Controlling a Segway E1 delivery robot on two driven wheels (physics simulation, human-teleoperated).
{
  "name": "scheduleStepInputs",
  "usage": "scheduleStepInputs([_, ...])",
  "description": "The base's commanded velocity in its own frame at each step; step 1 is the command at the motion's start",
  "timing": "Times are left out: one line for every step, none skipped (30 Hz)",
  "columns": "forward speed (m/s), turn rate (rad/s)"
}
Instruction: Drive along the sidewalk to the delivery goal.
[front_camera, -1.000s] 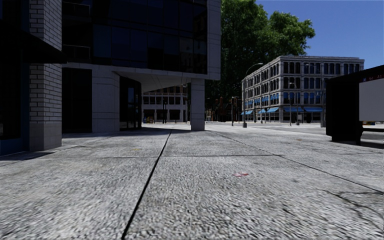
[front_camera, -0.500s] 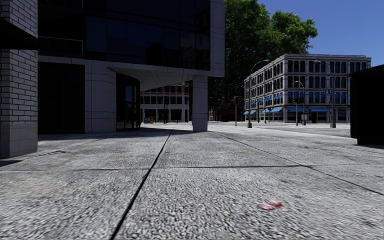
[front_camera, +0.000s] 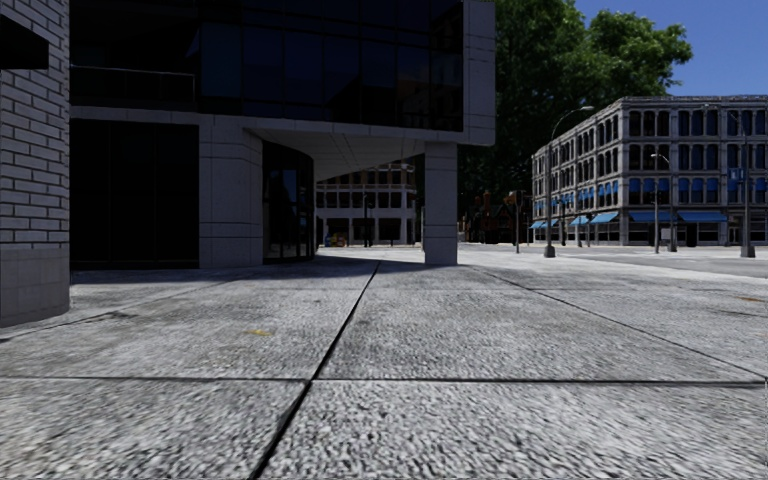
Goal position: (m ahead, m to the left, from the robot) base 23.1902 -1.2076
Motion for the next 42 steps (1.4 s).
scheduleStepInputs([2.0,0.39])
scheduleStepInputs([2.0,0.39])
scheduleStepInputs([2.0,0.39])
scheduleStepInputs([2.0,0.39])
scheduleStepInputs([2.0,0.39])
scheduleStepInputs([2.0,0.39])
scheduleStepInputs([2.0,0.37])
scheduleStepInputs([2.0,0.27])
scheduleStepInputs([2.0,0.0])
scheduleStepInputs([2.0,0.0])
scheduleStepInputs([2.0,0.0])
scheduleStepInputs([2.0,0.0])
scheduleStepInputs([2.0,0.0])
scheduleStepInputs([2.0,0.0])
scheduleStepInputs([2.0,0.0])
scheduleStepInputs([2.0,0.0])
scheduleStepInputs([2.0,0.0])
scheduleStepInputs([2.0,0.0])
scheduleStepInputs([2.0,0.0])
scheduleStepInputs([2.0,0.0])
scheduleStepInputs([2.0,0.0])
scheduleStepInputs([2.0,0.0])
scheduleStepInputs([2.0,0.0])
scheduleStepInputs([2.0,0.0])
scheduleStepInputs([2.0,0.0])
scheduleStepInputs([2.0,0.0])
scheduleStepInputs([2.0,0.0])
scheduleStepInputs([2.0,0.0])
scheduleStepInputs([2.0,0.0])
scheduleStepInputs([2.0,0.0])
scheduleStepInputs([2.0,0.0])
scheduleStepInputs([2.0,0.0])
scheduleStepInputs([2.0,0.0])
scheduleStepInputs([2.0,0.0])
scheduleStepInputs([2.0,0.0])
scheduleStepInputs([2.0,0.0])
scheduleStepInputs([2.0,0.0])
scheduleStepInputs([2.0,0.0])
scheduleStepInputs([2.0,0.0])
scheduleStepInputs([2.0,0.0])
scheduleStepInputs([2.0,0.0])
scheduleStepInputs([2.0,0.0])
